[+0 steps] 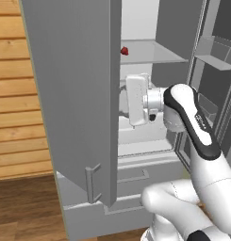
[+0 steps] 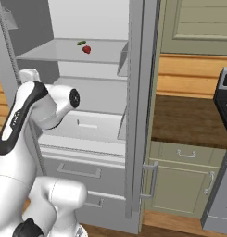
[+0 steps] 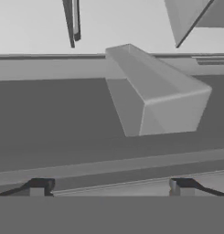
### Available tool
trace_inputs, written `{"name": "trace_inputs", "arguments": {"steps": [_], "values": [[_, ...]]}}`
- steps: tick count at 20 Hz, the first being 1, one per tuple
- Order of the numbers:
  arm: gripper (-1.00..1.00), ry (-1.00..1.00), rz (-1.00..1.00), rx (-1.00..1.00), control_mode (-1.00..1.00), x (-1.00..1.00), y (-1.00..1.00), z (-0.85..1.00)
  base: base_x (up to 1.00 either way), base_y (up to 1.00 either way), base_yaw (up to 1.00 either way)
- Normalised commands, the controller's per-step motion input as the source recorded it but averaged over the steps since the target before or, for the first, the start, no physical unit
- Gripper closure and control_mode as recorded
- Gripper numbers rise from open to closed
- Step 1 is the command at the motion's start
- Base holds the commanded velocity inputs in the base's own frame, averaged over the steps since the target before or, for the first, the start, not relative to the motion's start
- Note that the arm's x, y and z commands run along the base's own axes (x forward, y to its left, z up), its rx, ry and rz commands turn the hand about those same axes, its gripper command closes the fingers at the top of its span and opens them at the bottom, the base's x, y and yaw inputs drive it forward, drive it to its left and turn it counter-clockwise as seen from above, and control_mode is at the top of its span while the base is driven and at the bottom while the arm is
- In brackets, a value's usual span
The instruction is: Take the strawberry from the fridge and place it on top of the pancake, located on the dining counter.
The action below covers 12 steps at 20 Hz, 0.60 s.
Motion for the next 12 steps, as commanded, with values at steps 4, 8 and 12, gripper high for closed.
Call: {"name": "trace_inputs", "arguments": {"steps": [4, 8, 12], "values": [[-1.00, -0.03, 0.00, 0.00, -1.00, -0.05, 0.39, 0.00, 0.00, 0.00, 0.00], [-1.00, 0.00, 0.00, 0.00, -1.00, -0.19, 0.60, 0.00, 0.00, 0.00, 0.00], [-1.00, 0.00, 0.00, 0.00, -1.00, -0.37, 0.73, 0.00, 0.00, 0.00, 0.00]]}}
